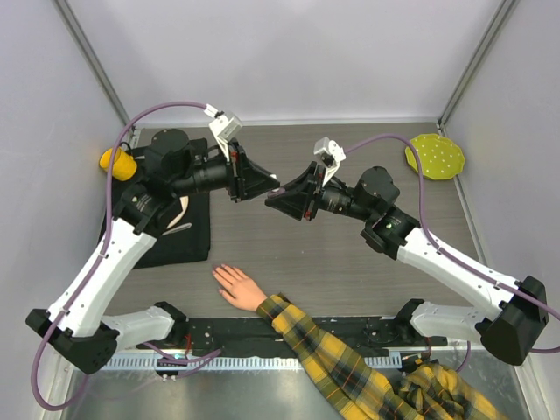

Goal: Paint the nails

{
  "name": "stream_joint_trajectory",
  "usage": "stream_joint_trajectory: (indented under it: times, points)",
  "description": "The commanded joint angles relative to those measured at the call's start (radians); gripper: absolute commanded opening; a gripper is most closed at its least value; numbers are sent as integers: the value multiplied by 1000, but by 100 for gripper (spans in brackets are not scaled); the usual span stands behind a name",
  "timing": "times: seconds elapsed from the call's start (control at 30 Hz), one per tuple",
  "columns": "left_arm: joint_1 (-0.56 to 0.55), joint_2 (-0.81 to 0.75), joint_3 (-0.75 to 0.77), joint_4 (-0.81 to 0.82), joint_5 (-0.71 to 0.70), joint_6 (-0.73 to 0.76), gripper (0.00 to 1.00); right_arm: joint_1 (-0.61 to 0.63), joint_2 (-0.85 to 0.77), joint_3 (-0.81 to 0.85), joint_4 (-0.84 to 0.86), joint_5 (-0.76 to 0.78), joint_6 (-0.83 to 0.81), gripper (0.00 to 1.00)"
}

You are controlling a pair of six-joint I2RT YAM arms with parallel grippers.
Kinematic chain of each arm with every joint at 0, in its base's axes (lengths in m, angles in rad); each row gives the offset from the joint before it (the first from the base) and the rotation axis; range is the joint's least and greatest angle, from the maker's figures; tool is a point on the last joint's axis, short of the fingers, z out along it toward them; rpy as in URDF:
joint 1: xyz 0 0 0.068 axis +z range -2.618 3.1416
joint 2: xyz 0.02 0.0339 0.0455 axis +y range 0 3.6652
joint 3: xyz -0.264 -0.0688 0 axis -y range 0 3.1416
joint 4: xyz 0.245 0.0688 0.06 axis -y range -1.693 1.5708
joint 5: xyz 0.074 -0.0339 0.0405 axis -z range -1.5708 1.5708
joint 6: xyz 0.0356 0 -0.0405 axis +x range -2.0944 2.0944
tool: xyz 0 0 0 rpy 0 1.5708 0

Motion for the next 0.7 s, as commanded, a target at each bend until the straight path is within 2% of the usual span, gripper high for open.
stream_joint_trajectory:
  times: [0.0,0.07,0.1,0.13,0.17,0.2,0.4,0.47,0.53,0.57,0.63,0.67]
  points:
    - [1,15,47,-149,-70,38,30,-3,-35,71,105,18,-40,1]
    - [1,4,78,-157,-111,42,49,-3,-38,65,73,24,-55,1]
    - [3,-16,87,-151,-151,44,64,-3,-41,53,65,30,-63,1]
    - [3,-27,92,-145,-173,41,71,-3,-42,47,61,31,-64,1]
    - [4,-37,108,-139,-188,41,81,-3,-47,33,52,33,-69,1]
    - [8,-53,119,-140,-205,41,99,-3,-49,27,50,39,-72,1]
    - [9,-161,151,-116,-345,49,100,-3,-72,1,19,71,-100,1]
    - [9,-182,135,-97,-385,0,100,-3,-73,11,-5,96,-118,1]
    - [11,-173,136,-80,-446,-78,95,-3,-73,22,-39,137,-138,1]
    - [11,-162,142,-82,-455,-121,88,-2,-70,37,-50,162,-143,1]
    - [8,-116,150,-88,-483,-272,81,-3,-62,54,-83,212,-147,1]
    - [6,-105,147,-86,-498,-307,73,-2,-58,67,-93,247,-159,1]
